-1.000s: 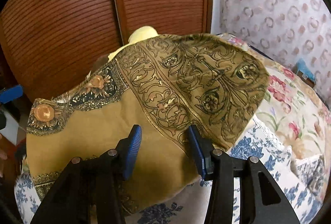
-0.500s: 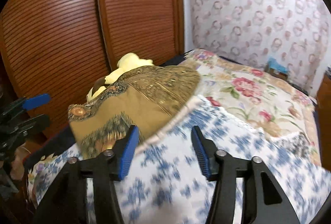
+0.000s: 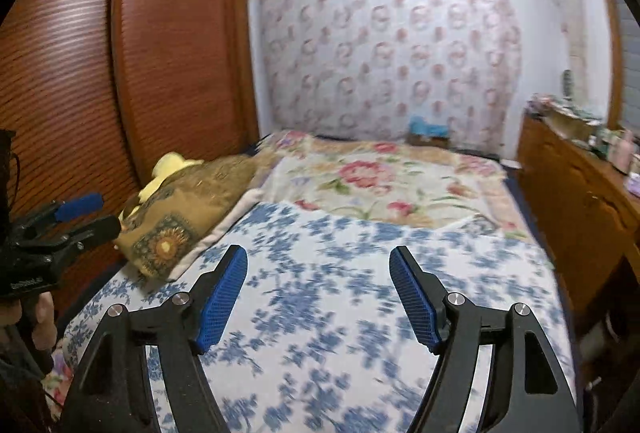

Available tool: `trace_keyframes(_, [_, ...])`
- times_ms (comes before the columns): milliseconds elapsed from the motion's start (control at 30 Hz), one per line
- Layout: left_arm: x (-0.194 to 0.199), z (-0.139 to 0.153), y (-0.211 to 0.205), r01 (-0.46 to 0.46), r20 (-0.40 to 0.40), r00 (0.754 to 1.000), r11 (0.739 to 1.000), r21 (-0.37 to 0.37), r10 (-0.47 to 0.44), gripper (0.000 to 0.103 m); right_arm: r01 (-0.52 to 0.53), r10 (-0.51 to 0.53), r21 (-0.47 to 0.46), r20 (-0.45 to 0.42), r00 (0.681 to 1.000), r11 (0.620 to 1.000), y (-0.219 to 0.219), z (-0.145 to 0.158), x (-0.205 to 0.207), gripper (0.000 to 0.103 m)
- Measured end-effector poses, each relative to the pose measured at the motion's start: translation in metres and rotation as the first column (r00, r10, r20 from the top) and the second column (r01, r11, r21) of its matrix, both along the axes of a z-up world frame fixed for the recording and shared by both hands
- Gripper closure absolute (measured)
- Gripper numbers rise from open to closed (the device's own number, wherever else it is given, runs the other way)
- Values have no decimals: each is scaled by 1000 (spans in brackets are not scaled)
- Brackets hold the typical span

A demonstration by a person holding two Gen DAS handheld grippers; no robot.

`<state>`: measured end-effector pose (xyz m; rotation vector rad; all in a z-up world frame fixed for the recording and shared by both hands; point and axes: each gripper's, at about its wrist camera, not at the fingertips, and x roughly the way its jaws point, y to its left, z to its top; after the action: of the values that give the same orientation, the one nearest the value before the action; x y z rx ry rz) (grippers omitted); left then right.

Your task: Fold small clothes

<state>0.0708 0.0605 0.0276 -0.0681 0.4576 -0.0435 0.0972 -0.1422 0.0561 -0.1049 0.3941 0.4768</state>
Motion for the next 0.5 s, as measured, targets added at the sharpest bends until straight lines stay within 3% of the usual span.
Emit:
trace_keyframes(200, [-3,16,-26,-5,16,1000,1000,28,5,22,87,-88,8,82,993,996,-24,11,-45,28])
trace_keyframes(500, [-7,25,-38,-1,24,1000,999,39,0,22,139,-144,60,106,984,989,-12,-9,-57,28])
